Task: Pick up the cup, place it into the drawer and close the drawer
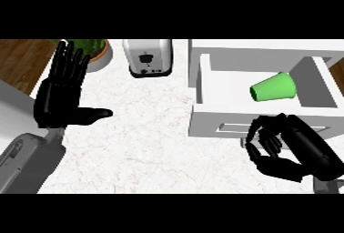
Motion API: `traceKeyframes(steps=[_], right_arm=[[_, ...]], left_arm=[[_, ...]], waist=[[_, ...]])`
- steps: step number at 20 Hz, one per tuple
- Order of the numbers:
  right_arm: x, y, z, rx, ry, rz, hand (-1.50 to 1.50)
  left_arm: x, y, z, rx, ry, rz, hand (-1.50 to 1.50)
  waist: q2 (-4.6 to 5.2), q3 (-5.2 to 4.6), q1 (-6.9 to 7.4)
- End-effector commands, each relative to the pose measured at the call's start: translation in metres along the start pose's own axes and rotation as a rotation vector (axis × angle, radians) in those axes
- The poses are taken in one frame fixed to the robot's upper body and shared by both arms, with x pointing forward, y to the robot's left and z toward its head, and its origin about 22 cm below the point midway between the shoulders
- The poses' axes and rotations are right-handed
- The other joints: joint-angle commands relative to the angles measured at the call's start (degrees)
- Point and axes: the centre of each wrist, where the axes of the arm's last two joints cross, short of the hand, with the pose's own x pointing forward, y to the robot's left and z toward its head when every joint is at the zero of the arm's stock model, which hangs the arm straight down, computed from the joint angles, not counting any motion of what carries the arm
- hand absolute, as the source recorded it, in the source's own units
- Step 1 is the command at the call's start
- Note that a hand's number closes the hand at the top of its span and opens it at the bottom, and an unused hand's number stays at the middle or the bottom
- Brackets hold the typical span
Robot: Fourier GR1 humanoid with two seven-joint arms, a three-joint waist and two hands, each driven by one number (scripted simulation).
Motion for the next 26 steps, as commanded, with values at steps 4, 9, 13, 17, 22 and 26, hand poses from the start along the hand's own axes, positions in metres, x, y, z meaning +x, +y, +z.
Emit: traceKeyframes(steps=[4, 9, 13, 17, 22, 26], right_arm=[[-0.036, 0.049, -0.031, 0.088, 0.027, 0.166, 1.50], [-0.065, 0.089, -0.046, 0.107, 0.079, 0.191, -1.50], [-0.074, 0.064, -0.074, 0.160, 0.118, 0.249, -1.50], [-0.095, 0.066, -0.098, 0.171, 0.148, 0.243, -1.50], [-0.119, 0.074, -0.115, 0.145, 0.148, 0.196, -1.50], [-0.126, 0.061, -0.133, 0.174, 0.172, 0.155, -1.50]], left_arm=[[0.010, 0.052, 0.025, 0.034, -0.006, -0.005, -1.50], [0.027, 0.061, 0.030, 0.033, -0.009, -0.003, -1.50], [0.006, 0.074, 0.056, 0.022, 0.012, 0.005, -1.50], [0.024, 0.078, 0.068, -0.003, 0.010, -0.002, -1.50], [0.031, 0.099, 0.054, 0.027, -0.004, 0.015, -1.50], [0.019, 0.093, 0.066, -0.005, -0.005, 0.003, -1.50]], waist=[[0.27, 0.01, -0.89], [0.24, 0.03, -1.00], [0.23, -0.01, -1.27], [0.22, 0.03, -0.54], [0.46, 0.04, -0.75], [0.64, 0.07, 0.02]])
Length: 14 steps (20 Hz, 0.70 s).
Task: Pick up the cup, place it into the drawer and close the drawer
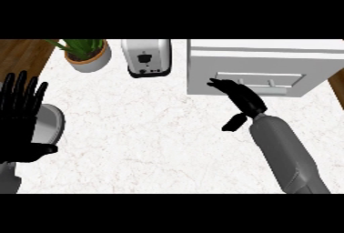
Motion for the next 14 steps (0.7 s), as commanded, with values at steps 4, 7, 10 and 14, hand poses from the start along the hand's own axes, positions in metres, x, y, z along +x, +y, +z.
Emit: traceKeyframes(steps=[4, 7, 10, 14], right_arm=[[-0.040, -0.031, -0.001, 0.004, 0.038, -0.064, -1.50], [-0.032, -0.058, -0.015, 0.020, 0.070, -0.059, -1.50], [-0.037, -0.065, -0.014, 0.009, 0.064, -0.047, -1.50], [-0.046, -0.085, -0.007, 0.010, 0.077, -0.045, -1.50]], left_arm=[[-0.003, -0.003, -0.003, -0.017, 0.005, 0.020, -1.50], [-0.010, -0.005, 0.011, -0.050, 0.002, 0.033, -1.50], [-0.001, 0.001, -0.005, -0.049, 0.002, 0.036, -1.50], [-0.003, 0.004, -0.002, -0.041, 0.004, 0.016, -1.50]], waist=[[0.80, 0.17, 0.63], [1.18, 0.19, 2.07], [1.53, 0.22, 2.36], [1.86, 0.23, 3.01]])
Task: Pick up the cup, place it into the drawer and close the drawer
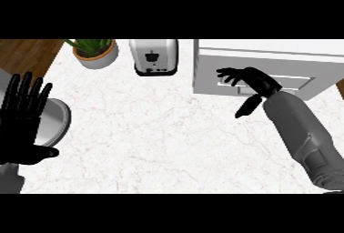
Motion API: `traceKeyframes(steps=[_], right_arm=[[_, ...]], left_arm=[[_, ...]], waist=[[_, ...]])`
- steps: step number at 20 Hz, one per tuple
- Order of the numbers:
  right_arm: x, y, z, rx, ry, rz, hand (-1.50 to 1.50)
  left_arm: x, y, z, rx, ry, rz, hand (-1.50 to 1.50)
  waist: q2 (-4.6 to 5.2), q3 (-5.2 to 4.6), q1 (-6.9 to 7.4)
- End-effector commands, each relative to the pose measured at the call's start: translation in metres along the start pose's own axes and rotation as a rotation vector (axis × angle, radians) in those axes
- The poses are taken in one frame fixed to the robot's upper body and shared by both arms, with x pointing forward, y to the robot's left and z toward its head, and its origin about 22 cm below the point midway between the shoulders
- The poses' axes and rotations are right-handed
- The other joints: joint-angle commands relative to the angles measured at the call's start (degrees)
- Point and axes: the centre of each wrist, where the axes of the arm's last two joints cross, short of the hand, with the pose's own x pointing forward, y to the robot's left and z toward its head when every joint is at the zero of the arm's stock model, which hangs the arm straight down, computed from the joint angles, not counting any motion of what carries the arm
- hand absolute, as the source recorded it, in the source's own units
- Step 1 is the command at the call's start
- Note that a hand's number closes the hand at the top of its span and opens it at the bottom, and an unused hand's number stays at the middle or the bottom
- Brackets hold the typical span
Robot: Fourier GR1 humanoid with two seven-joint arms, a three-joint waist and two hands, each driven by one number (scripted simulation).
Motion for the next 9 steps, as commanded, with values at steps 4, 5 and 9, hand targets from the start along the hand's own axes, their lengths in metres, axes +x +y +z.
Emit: traceKeyframes(steps=[4, 5, 9], right_arm=[[-0.020, -0.044, 0.022, -0.063, 0.150, 0.008, -1.50], [-0.021, -0.020, 0.020, -0.078, 0.137, 0.018, -1.50], [-0.008, -0.057, 0.011, -0.068, 0.130, 0.029, -1.50]], left_arm=[[-0.006, -0.009, -0.002, -0.016, -0.005, -0.011, -1.50], [-0.012, -0.003, 0.000, -0.015, -0.008, -0.021, -1.50], [-0.014, -0.010, -0.013, -0.003, -0.015, -0.019, -1.50]], waist=[[1.99, 0.43, 0.97], [2.25, 0.39, 0.50], [2.52, 0.39, 0.77]])
